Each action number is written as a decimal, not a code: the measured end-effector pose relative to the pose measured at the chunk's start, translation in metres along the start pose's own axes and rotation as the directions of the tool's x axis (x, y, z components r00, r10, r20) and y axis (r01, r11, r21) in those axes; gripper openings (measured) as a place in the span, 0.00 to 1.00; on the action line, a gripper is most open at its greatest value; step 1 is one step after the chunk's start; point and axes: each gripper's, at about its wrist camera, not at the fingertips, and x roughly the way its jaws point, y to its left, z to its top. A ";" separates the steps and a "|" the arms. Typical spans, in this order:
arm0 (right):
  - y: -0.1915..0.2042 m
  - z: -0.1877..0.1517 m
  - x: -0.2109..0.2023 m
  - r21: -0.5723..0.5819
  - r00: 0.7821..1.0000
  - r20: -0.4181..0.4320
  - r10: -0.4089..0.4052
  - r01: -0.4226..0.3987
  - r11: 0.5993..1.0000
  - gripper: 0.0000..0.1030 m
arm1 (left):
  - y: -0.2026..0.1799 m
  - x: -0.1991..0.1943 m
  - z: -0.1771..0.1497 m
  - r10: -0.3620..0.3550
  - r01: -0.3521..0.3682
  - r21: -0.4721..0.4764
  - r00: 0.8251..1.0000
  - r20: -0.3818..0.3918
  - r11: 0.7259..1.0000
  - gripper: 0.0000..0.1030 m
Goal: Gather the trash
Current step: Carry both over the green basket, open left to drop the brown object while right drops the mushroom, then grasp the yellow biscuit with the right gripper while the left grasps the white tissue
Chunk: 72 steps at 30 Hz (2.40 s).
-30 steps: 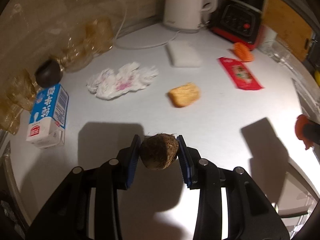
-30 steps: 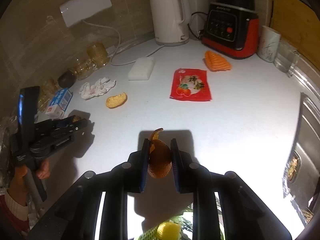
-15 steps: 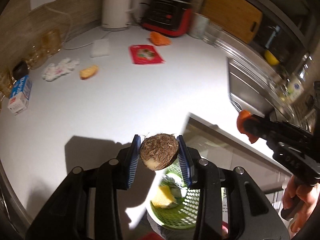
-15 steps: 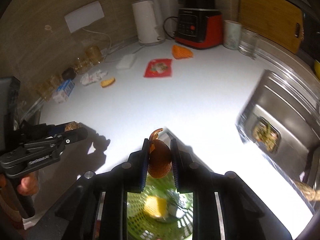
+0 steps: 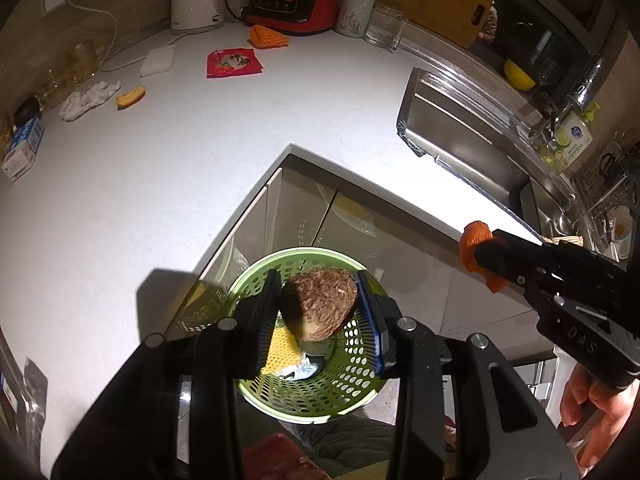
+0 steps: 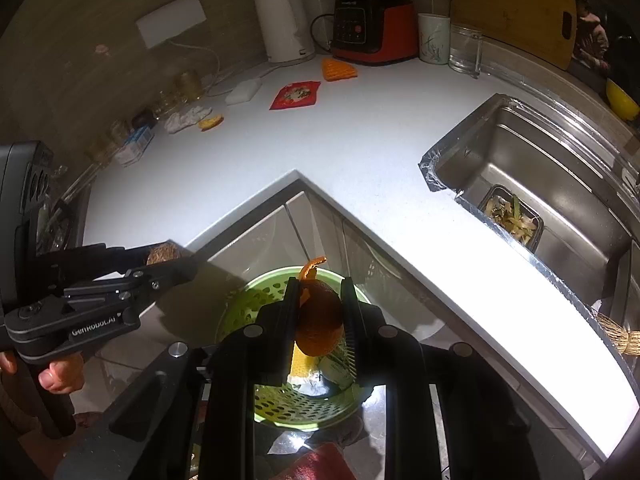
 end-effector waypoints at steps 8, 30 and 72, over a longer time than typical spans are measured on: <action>0.001 -0.014 -0.010 -0.022 1.000 -0.003 0.029 -0.029 0.999 0.21 | -0.013 0.007 -0.014 0.025 -0.024 0.005 0.999 -0.028 1.000 0.35; 0.016 -0.011 0.007 -0.062 0.997 -0.033 0.069 -0.071 0.996 0.23 | 0.012 -0.006 -0.007 0.119 -0.118 -0.069 0.993 0.005 0.991 0.89; 0.138 0.148 0.130 -0.202 0.995 -0.024 0.093 -0.096 0.975 0.91 | 0.249 0.008 0.131 0.300 -0.268 -0.259 0.949 0.092 0.928 0.89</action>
